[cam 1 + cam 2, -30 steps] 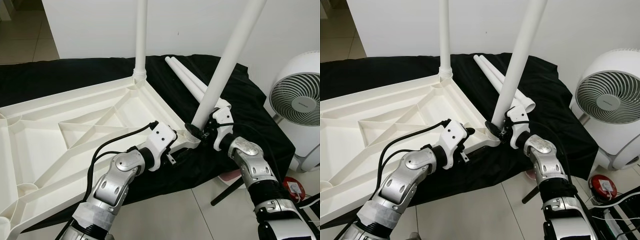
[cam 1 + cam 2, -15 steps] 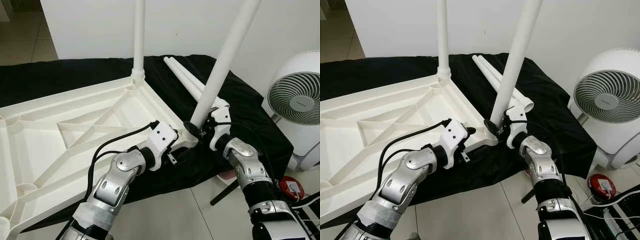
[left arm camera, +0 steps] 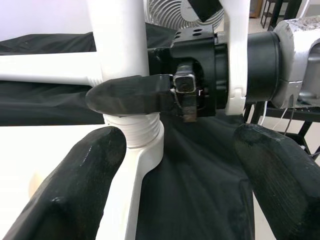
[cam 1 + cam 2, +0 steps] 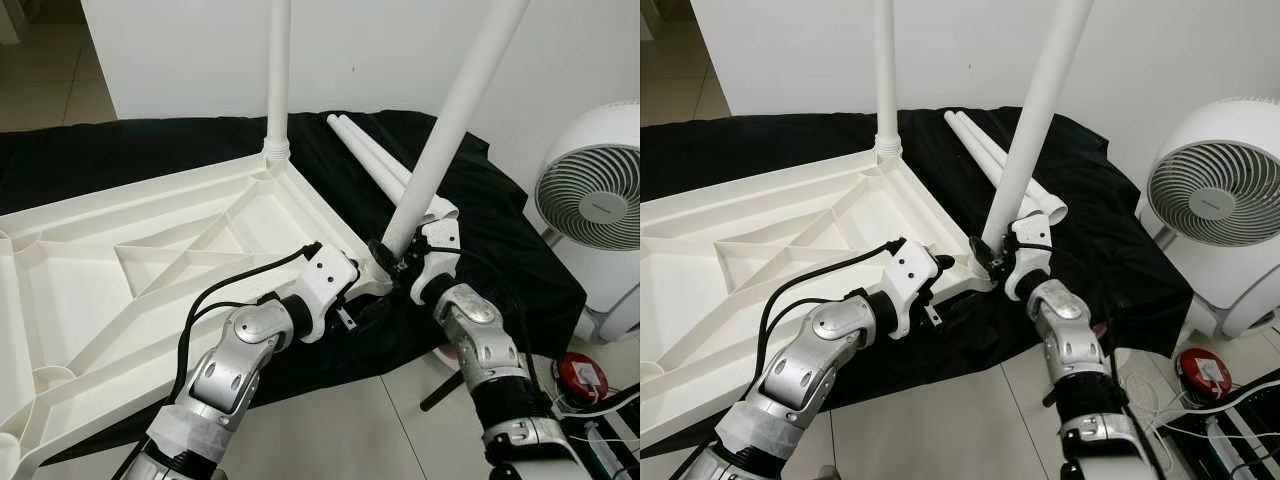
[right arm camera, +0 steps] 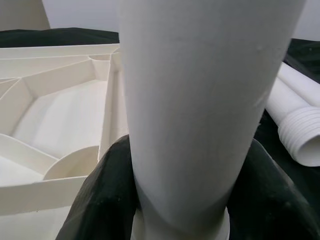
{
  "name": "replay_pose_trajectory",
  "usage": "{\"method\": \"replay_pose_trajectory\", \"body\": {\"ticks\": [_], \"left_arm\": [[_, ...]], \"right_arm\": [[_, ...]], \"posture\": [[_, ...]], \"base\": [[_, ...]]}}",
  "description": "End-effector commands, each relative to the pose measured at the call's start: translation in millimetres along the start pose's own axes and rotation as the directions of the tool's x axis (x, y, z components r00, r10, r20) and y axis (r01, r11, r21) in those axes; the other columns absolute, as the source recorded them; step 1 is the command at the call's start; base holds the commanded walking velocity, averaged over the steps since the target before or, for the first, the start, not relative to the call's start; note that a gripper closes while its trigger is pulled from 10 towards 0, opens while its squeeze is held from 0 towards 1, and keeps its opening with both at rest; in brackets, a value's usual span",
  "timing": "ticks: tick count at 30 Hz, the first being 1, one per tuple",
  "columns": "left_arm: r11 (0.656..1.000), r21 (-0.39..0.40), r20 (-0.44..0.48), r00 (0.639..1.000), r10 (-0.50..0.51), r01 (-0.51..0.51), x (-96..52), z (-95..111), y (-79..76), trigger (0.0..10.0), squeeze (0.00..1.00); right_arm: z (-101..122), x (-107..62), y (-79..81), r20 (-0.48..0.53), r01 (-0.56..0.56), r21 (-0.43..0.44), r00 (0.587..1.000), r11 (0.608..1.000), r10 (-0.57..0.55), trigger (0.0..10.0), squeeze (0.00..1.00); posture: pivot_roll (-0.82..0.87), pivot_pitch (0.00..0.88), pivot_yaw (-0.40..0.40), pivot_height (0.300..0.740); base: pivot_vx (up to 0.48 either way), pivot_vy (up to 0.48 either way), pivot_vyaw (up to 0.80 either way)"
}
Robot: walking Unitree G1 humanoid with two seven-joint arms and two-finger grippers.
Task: Building children table
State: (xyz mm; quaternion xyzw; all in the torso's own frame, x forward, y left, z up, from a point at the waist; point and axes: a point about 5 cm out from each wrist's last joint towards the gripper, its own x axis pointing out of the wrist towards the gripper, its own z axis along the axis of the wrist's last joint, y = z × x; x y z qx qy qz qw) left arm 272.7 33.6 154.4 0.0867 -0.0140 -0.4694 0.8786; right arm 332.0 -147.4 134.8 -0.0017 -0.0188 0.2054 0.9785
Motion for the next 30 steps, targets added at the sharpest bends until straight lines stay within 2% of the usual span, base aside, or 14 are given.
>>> {"method": "replay_pose_trajectory", "body": {"ticks": [1,5,11,13,15,17,23,24,25,27,30], "left_arm": [[1.000,-0.003,-0.005,1.000,0.017,-0.017,0.3,-1,-2.7,10.0,0.00],[1.000,-0.007,-0.006,1.000,0.016,-0.016,-0.2,-2,-4.2,10.0,0.00],[1.000,-0.011,-0.003,1.000,0.020,-0.020,0.3,-2,-4.1,10.0,0.00],[1.000,-0.010,-0.004,1.000,0.020,-0.020,0.2,-2,-3.7,10.0,0.00],[1.000,-0.010,-0.005,1.000,0.020,-0.020,0.2,-2,-3.6,10.0,0.00],[1.000,-0.008,-0.005,1.000,0.022,-0.022,-0.3,-2,-2.8,10.0,0.00],[1.000,-0.007,-0.005,1.000,0.024,-0.024,-0.7,-1,-1.9,10.0,0.00],[1.000,-0.005,-0.004,1.000,0.026,-0.026,-0.7,-1,-1.0,10.0,0.00],[1.000,-0.005,-0.004,1.000,0.026,-0.026,-0.7,-1,-1.0,10.0,0.00],[1.000,-0.002,-0.004,1.000,0.030,-0.030,-0.6,0,0.6,10.0,0.00],[1.000,-0.001,-0.003,1.000,0.031,-0.031,-0.5,0,0.9,10.0,0.00]], "right_arm": [[-12,-2.5,3.0,-0.060,0.078,0.034,0.995,0.996,-0.075,10.0,0.00],[-12,-2.3,8.5,-0.070,0.262,0.065,0.964,0.963,-0.257,10.0,0.00],[-7,-3.6,21.4,-0.044,0.375,0.077,0.927,0.924,-0.373,10.0,0.00],[-8,-5.5,28.1,-0.039,0.431,0.080,0.902,0.899,-0.429,10.0,0.00],[-8,-6.2,30.2,-0.041,0.445,0.084,0.896,0.892,-0.443,10.0,0.00],[-7,-5.2,39.1,-0.038,0.429,0.109,0.903,0.897,-0.427,10.0,0.00],[-3,-3.8,43.2,-0.029,0.420,0.129,0.907,0.898,-0.420,10.0,0.00],[0,-2.3,43.2,-0.013,0.394,0.146,0.918,0.907,-0.396,10.0,1.00],[0,-2.3,43.2,-0.013,0.394,0.146,0.918,0.907,-0.396,10.0,1.00],[4,2.8,48.2,0.024,0.274,0.178,0.959,0.945,-0.283,10.0,1.00],[6,3.5,47.9,0.048,0.228,0.174,0.970,0.958,-0.239,10.0,1.00]], "posture": [[-0.01,0.001,-0.074,0.740],[-0.01,0.003,-0.079,0.740],[-0.01,0.005,-0.083,0.740],[0.00,0.008,-0.083,0.740],[0.00,0.008,-0.083,0.740],[0.00,0.016,-0.078,0.740],[-0.01,0.018,-0.075,0.740],[-0.01,0.018,-0.072,0.740],[-0.01,0.018,-0.072,0.740],[0.00,0.016,-0.072,0.740],[0.00,0.013,-0.073,0.740]], "base": [[0.000,0.000,0.00],[0.000,0.000,0.00],[0.000,0.000,0.00],[0.000,0.000,0.00],[0.000,0.000,0.00],[0.000,0.000,0.00],[0.000,0.000,0.00],[0.000,0.000,0.00],[0.000,0.000,0.00],[0.000,0.000,0.00],[0.000,0.000,0.00]]}}
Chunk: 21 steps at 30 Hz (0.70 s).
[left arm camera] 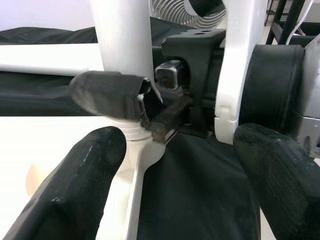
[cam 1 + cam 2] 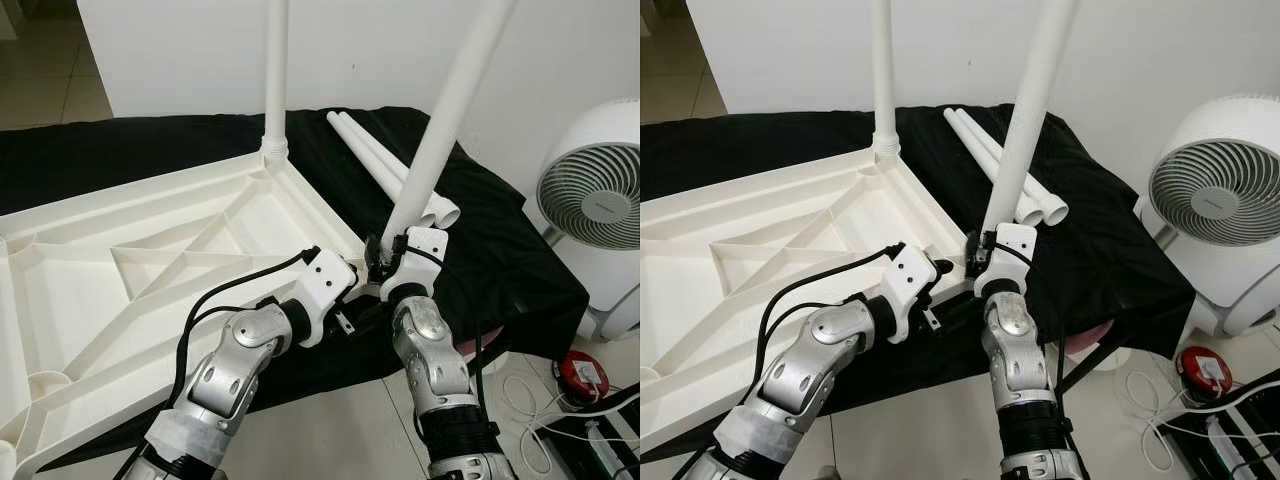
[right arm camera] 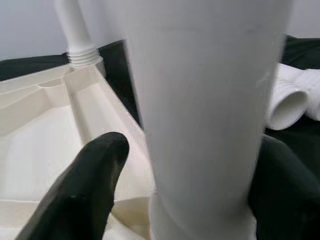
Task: Building children table
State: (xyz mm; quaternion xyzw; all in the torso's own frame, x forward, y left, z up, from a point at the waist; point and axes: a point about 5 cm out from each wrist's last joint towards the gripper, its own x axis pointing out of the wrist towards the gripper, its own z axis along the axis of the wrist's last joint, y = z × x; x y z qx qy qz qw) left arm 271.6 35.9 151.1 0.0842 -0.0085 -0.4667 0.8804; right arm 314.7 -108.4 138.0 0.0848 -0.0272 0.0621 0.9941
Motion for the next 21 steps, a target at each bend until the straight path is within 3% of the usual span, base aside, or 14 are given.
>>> {"method": "replay_pose_trajectory", "body": {"ticks": [1,5,6,8,9,13,21], "left_arm": [[1.000,0.009,0.005,1.000,0.026,-0.026,2.0,3,1.3,10.0,0.00],[1.000,0.010,0.001,1.000,0.025,-0.025,1.5,1,0.9,10.0,0.00],[1.000,0.010,-0.002,1.000,0.024,-0.024,1.2,0,0.5,10.0,0.00],[1.000,0.010,-0.002,1.000,0.024,-0.024,1.2,0,0.5,10.0,0.00],[1.000,0.010,-0.003,1.000,0.023,-0.023,1.0,-1,0.2,10.0,0.00],[1.000,0.017,-0.029,1.000,0.012,-0.012,-1.9,-11,-2.1,10.0,0.00],[1.000,0.026,-0.045,0.999,-0.001,0.002,-7.6,-17,-1.1,10.0,0.00]], "right_arm": [[3,2.5,6.4,0.014,-0.102,0.012,0.995,0.995,0.102,10.0,1.00],[7,3.5,-7.5,0.010,-0.206,-0.064,0.978,0.976,0.207,10.0,1.00],[7,3.2,-11.1,-0.005,-0.245,-0.081,0.969,0.966,0.246,10.0,0.52],[7,3.2,-11.1,-0.005,-0.245,-0.081,0.969,0.966,0.246,10.0,0.52],[6,3.0,-12.7,-0.015,-0.270,-0.086,0.963,0.959,0.269,10.0,0.00],[4,4.0,-24.8,-0.059,-0.361,-0.165,0.933,0.918,0.356,10.0,0.00],[3,11.1,-38.1,-0.114,-0.481,-0.240,0.876,0.843,0.468,10.0,0.00]], "posture": [[0.00,0.013,-0.073,0.740],[0.00,0.004,-0.073,0.740],[0.00,0.003,-0.073,0.740],[0.00,0.003,-0.073,0.740],[0.00,0.003,-0.073,0.740],[0.00,0.000,-0.074,0.740],[0.01,0.000,-0.071,0.740]], "base": [[0.000,0.000,0.00],[0.000,0.000,0.00],[0.000,0.000,0.00],[0.000,0.000,0.00],[0.000,0.000,0.00],[0.000,0.000,0.00],[0.000,0.000,0.00]]}}
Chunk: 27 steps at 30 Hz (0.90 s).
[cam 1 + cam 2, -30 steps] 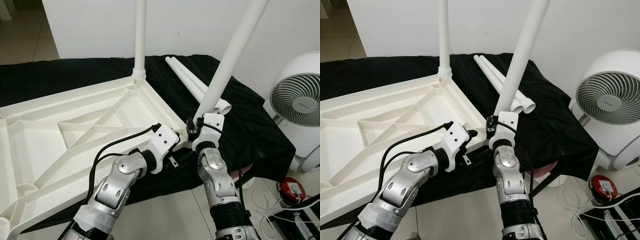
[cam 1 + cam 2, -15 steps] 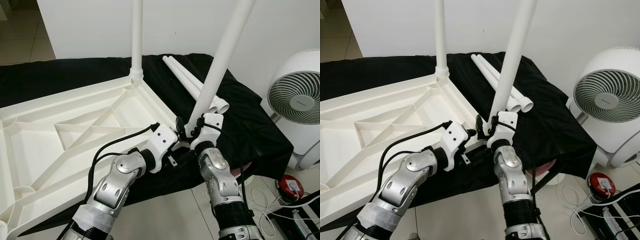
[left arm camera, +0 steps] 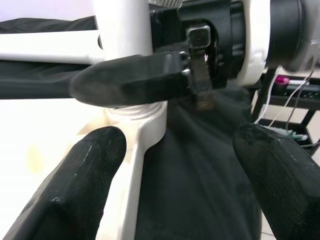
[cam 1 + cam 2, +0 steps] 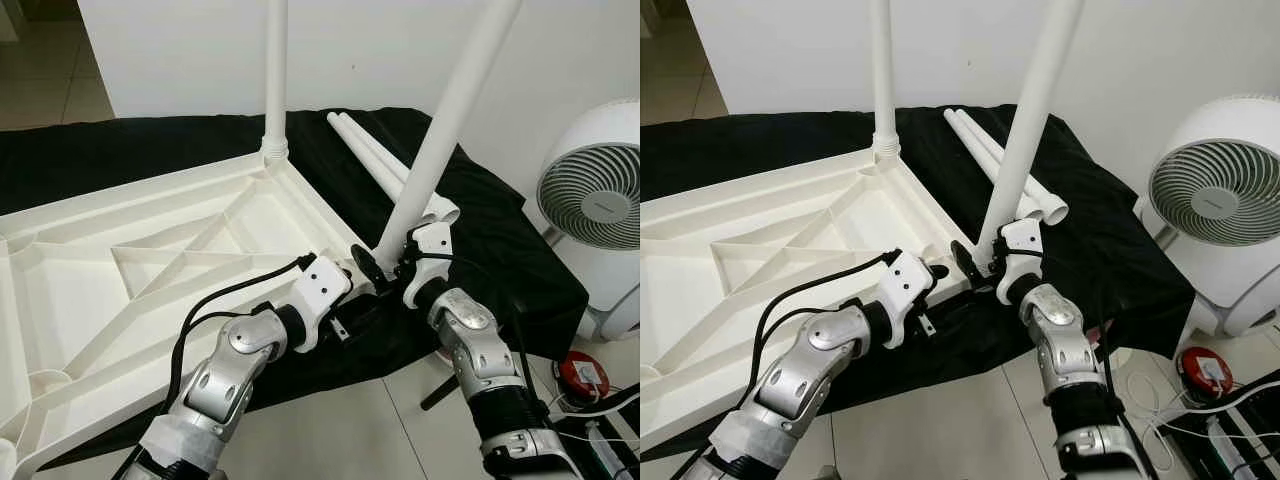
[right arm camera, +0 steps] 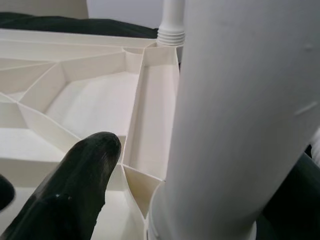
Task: Building children table
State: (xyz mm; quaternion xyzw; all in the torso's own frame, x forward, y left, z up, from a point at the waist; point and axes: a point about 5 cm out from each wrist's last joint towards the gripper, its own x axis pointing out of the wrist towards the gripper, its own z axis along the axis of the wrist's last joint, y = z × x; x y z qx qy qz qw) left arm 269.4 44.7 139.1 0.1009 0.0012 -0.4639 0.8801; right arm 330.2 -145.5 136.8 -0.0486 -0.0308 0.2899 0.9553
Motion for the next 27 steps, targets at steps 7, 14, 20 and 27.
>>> {"method": "replay_pose_trajectory", "body": {"ticks": [7,14,20,27], "left_arm": [[1.000,0.018,-0.003,1.000,-0.020,0.020,-2.9,-2,-0.7,10.0,0.00],[0.999,0.030,0.008,1.000,-0.024,0.023,-3.7,1,0.6,10.0,0.00],[0.999,0.035,0.016,1.000,-0.020,0.020,-3.1,3,0.9,10.0,0.00],[0.999,0.036,0.020,0.999,-0.024,0.024,-2.8,3,-0.2,10.0,0.00]], "right_arm": [[-5,8.6,-9.8,-0.042,-0.083,-0.043,0.996,0.996,0.081,10.0,0.00],[-12,11.7,-13.1,-0.088,-0.139,-0.052,0.987,0.989,0.134,0.7,0.00],[-18,10.0,-17.2,-0.108,-0.152,-0.041,0.983,0.987,0.147,0.0,0.00],[-28,3.5,-18.3,-0.114,-0.143,0.011,0.983,0.990,0.143,0.0,0.00]], "posture": [[0.02,0.000,-0.070,0.740],[0.03,0.000,-0.072,0.740],[0.03,0.000,-0.076,0.740],[0.03,0.000,-0.076,0.740]], "base": [[0.000,0.000,0.00],[0.000,0.000,0.00],[0.000,0.000,0.00],[0.000,0.000,0.00]]}}
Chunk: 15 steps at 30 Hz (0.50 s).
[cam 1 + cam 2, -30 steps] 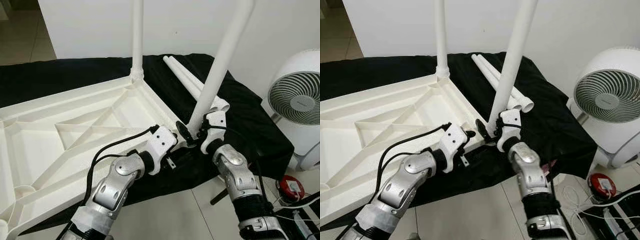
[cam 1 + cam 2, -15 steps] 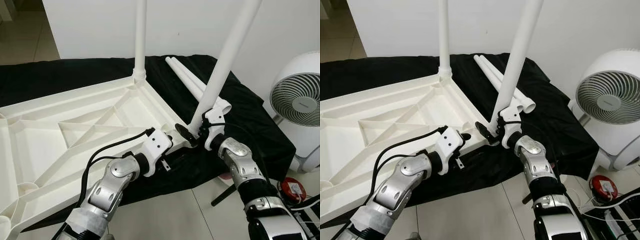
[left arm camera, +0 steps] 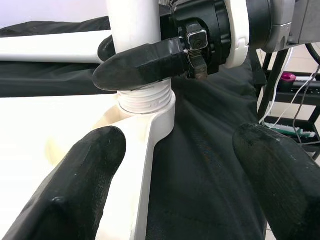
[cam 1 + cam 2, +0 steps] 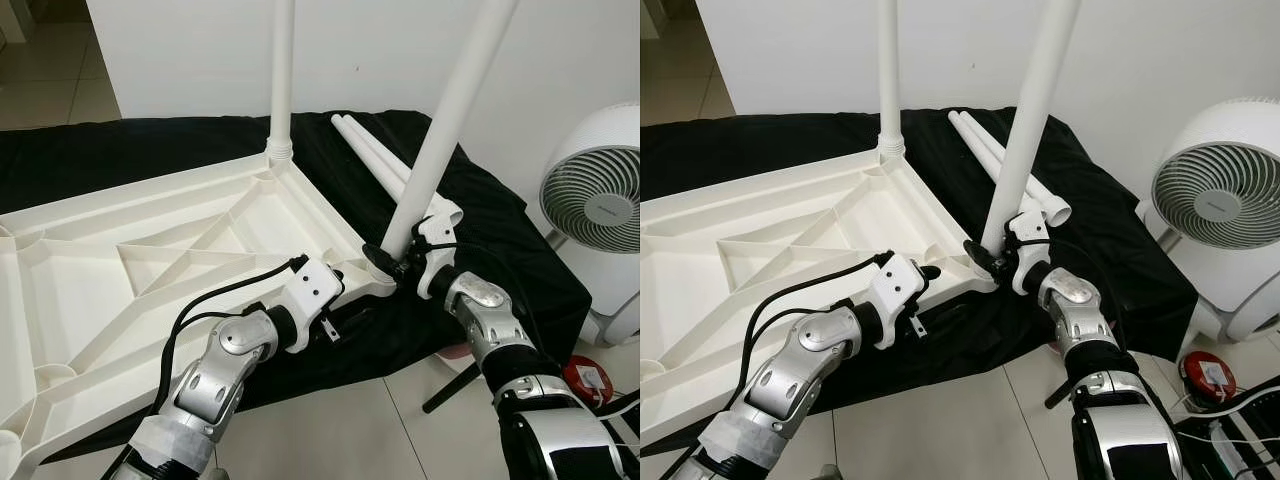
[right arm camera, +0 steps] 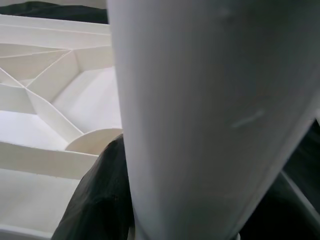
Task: Building children table
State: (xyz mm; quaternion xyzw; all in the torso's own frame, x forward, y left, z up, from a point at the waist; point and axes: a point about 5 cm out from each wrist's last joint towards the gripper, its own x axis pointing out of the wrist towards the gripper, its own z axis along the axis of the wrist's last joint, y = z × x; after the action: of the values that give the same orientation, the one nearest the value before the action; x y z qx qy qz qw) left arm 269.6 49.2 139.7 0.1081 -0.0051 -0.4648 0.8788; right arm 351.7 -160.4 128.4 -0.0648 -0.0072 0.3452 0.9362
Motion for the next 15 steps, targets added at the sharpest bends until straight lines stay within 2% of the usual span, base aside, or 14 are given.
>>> {"method": "replay_pose_trajectory", "body": {"ticks": [1,2,3,5,8,9,15], "left_arm": [[1.000,0.018,0.017,1.000,-0.024,0.024,0.8,3,-3.1,10.0,0.00],[1.000,0.018,0.017,1.000,-0.026,0.025,0.8,3,-3.2,10.0,0.00],[0.999,0.018,0.017,0.999,-0.028,0.028,0.8,3,-3.5,10.0,0.00],[0.999,0.018,0.017,0.999,-0.028,0.028,0.9,3,-3.6,10.0,0.00],[0.999,0.020,0.012,1.000,-0.029,0.029,0.9,1,-3.1,10.0,0.00],[0.999,0.020,0.012,1.000,-0.029,0.029,0.9,1,-3.1,10.0,0.00],[1.000,0.021,0.011,1.000,-0.019,0.019,1.3,0,0.0,10.0,0.00]], "right_arm": [[-18,-5.5,6.2,-0.064,-0.007,0.035,0.998,0.999,0.009,0.7,0.00],[-19,-6.2,6.5,-0.063,0.005,0.043,0.998,0.999,-0.002,0.7,0.00],[-20,-6.6,7.2,-0.050,0.021,0.065,0.999,0.998,-0.018,10.0,0.00],[-21,-6.4,7.2,-0.046,0.022,0.070,0.999,0.997,-0.019,10.0,0.00],[-23,-5.8,6.4,-0.062,0.131,0.076,0.990,0.988,-0.127,10.0,0.00],[-23,-5.8,6.4,-0.062,0.131,0.076,0.990,0.988,-0.127,10.0,0.00],[-25,-2.0,22.7,-0.046,0.265,0.123,0.964,0.956,-0.261,10.0,0.00]], "posture": [[0.02,0.000,-0.074,0.740],[0.02,0.000,-0.074,0.740],[0.02,0.000,-0.075,0.740],[0.02,0.000,-0.075,0.740],[0.02,0.000,-0.075,0.740],[0.02,0.000,-0.075,0.740],[0.01,0.000,-0.080,0.740]], "base": [[0.000,0.000,0.00],[0.000,0.000,0.00],[0.000,0.000,0.00],[0.000,0.000,0.00],[0.000,0.000,0.00],[0.000,0.000,0.00],[0.000,0.000,0.00]]}}
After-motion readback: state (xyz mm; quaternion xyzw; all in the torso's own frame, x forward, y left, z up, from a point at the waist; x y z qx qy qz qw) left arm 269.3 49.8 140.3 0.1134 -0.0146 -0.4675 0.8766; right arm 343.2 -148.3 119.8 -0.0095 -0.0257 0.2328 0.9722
